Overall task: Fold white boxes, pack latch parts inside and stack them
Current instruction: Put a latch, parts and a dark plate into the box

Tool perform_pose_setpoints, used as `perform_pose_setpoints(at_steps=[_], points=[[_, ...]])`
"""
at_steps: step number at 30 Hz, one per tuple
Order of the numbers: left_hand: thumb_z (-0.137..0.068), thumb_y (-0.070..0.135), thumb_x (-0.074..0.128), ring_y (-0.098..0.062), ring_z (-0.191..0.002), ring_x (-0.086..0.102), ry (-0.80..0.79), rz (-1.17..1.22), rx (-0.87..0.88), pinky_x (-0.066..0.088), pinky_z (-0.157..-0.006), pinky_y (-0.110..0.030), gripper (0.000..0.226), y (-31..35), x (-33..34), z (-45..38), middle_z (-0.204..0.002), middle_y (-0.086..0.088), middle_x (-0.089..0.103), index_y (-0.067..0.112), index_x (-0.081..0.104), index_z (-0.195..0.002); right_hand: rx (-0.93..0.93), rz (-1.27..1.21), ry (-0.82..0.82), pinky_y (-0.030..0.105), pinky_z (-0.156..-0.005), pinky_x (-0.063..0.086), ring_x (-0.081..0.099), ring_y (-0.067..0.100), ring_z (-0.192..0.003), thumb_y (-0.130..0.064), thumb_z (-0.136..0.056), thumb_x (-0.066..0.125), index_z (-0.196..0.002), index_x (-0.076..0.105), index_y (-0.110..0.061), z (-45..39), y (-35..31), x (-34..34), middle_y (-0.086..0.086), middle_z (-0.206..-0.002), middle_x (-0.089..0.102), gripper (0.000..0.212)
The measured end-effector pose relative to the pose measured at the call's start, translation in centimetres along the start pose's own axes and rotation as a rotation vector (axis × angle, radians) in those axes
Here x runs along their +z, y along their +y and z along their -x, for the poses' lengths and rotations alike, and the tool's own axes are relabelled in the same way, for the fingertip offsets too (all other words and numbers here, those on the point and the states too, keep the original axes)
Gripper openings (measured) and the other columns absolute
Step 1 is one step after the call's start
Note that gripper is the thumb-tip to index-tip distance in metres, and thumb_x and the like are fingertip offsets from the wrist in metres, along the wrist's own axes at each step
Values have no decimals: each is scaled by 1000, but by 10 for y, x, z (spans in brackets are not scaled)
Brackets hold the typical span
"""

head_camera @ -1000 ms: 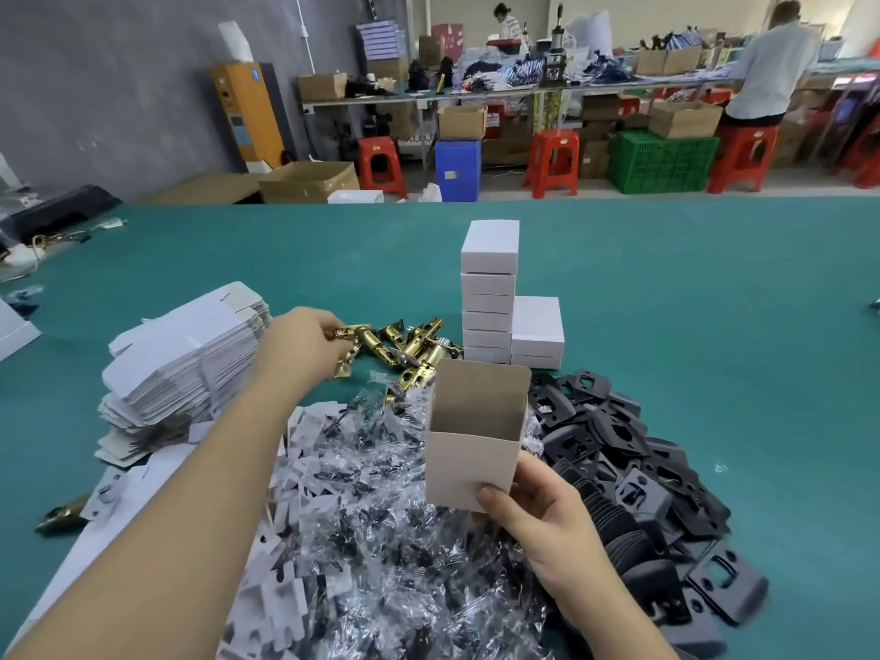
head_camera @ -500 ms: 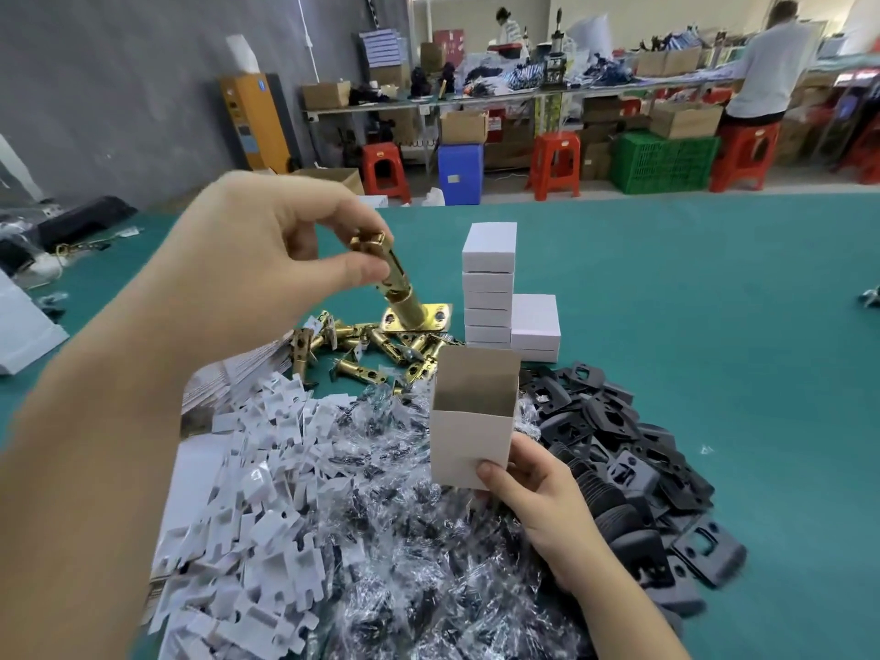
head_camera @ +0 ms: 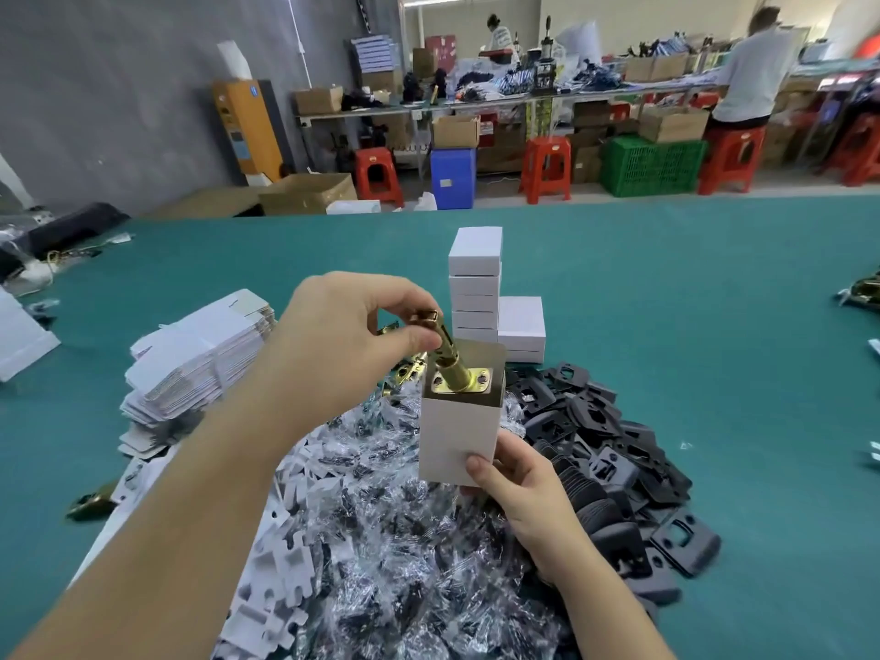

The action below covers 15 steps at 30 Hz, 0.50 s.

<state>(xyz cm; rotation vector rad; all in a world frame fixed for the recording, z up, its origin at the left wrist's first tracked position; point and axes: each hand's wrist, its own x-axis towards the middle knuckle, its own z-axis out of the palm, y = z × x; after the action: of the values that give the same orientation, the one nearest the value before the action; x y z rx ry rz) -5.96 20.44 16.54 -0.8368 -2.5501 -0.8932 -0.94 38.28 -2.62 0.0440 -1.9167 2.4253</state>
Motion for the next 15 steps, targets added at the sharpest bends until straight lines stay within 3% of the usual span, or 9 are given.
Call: perform_pose_setpoints(at_steps=[3,7,12,15], points=[[-84,31,81,6,-54,47,0,-60,-18,27,-55,-24,8,-4,9,-3,-58,40,53,36,78,-90,8,-6,5,33,-81,61,72,19,-101,-28,-86,74,-112,76,-41,1,0,0,1,-116,75,29],[-84,39,78,6,-68,53,-139,-151,-18,41,-64,-27,12,0,24,-5,-77,30,64,41,74,-96,0,-13,-10,31,-78,59,72,19,-95,-29,-87,75,-114,75,-39,2,-1,0,4,-116,75,29],[-96,36,67,-7,-89,55,-350,-241,26,52,-86,-36,21,2,38,-3,-97,21,63,45,66,-114,-8,-10,-17,31,-81,57,70,16,-100,-44,-84,75,-116,72,-39,2,-1,-1,5,-115,75,32],[-101,37,59,-13,-99,56,-399,-333,21,50,-87,-35,21,0,39,-3,-107,17,65,47,66,-118,-8,-12,-2,30,-79,58,70,17,-102,-44,-87,72,-116,71,-38,1,1,0,5,-114,74,30]])
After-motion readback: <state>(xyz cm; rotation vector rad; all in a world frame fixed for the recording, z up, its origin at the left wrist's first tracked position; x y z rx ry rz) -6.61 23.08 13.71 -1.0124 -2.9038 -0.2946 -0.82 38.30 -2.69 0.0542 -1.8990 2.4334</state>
